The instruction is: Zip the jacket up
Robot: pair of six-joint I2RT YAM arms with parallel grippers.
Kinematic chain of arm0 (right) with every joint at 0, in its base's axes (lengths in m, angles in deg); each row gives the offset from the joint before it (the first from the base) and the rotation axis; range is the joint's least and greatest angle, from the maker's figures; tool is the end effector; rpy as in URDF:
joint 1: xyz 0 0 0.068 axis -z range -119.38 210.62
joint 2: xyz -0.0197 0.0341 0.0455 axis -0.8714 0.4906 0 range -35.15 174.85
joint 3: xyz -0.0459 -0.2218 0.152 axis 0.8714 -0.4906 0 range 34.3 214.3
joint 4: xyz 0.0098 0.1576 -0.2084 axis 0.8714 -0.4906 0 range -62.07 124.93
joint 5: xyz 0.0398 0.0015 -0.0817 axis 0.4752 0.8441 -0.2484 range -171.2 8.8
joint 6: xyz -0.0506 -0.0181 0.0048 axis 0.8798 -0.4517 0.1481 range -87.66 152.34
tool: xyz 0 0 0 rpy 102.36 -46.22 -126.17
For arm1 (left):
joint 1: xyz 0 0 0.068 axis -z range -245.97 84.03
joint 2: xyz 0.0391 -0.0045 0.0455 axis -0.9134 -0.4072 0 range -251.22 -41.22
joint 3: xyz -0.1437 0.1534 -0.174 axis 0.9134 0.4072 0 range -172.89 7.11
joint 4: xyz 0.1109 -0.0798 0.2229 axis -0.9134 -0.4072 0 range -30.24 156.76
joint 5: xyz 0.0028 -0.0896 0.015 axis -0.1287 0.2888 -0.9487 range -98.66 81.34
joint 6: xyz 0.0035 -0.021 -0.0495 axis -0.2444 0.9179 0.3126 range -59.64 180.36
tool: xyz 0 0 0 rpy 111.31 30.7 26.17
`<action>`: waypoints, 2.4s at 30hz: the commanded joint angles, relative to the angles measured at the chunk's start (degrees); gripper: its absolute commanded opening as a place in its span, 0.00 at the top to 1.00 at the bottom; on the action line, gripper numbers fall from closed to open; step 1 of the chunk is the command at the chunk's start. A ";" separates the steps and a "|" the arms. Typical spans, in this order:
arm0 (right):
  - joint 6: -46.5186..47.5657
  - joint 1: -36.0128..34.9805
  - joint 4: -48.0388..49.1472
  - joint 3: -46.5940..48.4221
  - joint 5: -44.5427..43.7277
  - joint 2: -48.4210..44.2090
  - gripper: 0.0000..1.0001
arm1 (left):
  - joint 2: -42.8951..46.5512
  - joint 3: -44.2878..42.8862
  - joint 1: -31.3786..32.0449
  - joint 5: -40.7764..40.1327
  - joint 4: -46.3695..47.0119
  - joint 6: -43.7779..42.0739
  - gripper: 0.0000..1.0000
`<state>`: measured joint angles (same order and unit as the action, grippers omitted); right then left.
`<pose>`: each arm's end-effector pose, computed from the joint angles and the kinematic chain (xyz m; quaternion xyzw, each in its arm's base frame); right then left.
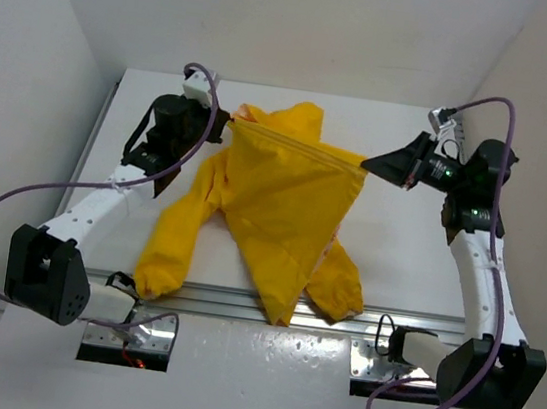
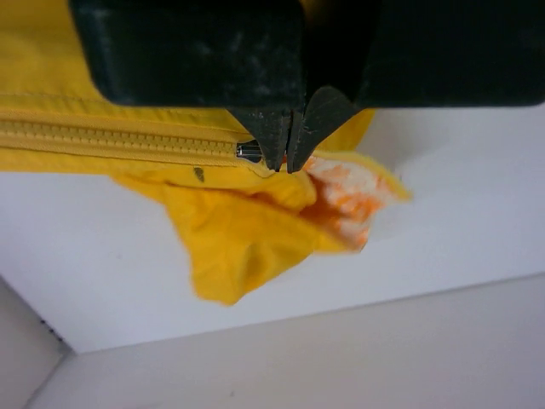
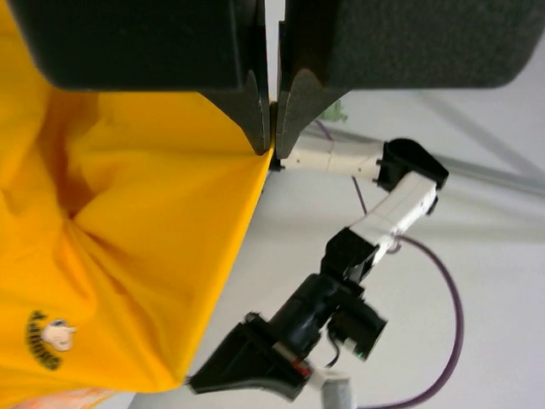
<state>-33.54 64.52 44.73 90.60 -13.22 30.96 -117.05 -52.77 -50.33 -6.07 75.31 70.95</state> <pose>0.2538 0.0157 0.3721 0.0112 0.7070 0.6408 0.2989 0.3039 -0.0868 0.3458 0.0480 0.7497 -0.1662 0.6388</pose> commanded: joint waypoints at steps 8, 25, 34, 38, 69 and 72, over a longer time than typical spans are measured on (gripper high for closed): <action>-24.45 20.08 26.74 0.40 11.11 -2.39 1.00 | -5.11 -11.48 -13.18 -16.21 -0.29 -10.24 1.00; 18.23 16.33 11.48 2.41 6.57 -5.62 0.11 | 3.67 -6.57 -7.55 8.27 -7.50 -0.96 1.00; 78.62 -18.03 -18.89 0.67 -13.75 -6.78 0.11 | 7.81 -6.57 0.01 27.20 -10.93 11.82 1.00; 83.72 -22.97 -12.73 -0.66 -17.09 -2.83 0.11 | 8.33 -7.10 1.15 32.90 -11.45 13.23 1.00; 73.18 -33.87 7.96 2.77 -24.75 11.79 1.00 | 7.81 -10.17 6.41 28.14 -15.22 14.56 1.00; 75.45 -33.52 -1.17 3.38 -21.59 6.79 1.00 | 7.28 -10.17 8.52 16.20 -17.08 10.52 1.00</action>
<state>39.83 30.82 46.06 92.28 -37.83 45.34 -110.58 -61.54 -43.82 23.37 58.70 85.58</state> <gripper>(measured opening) 0.027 0.008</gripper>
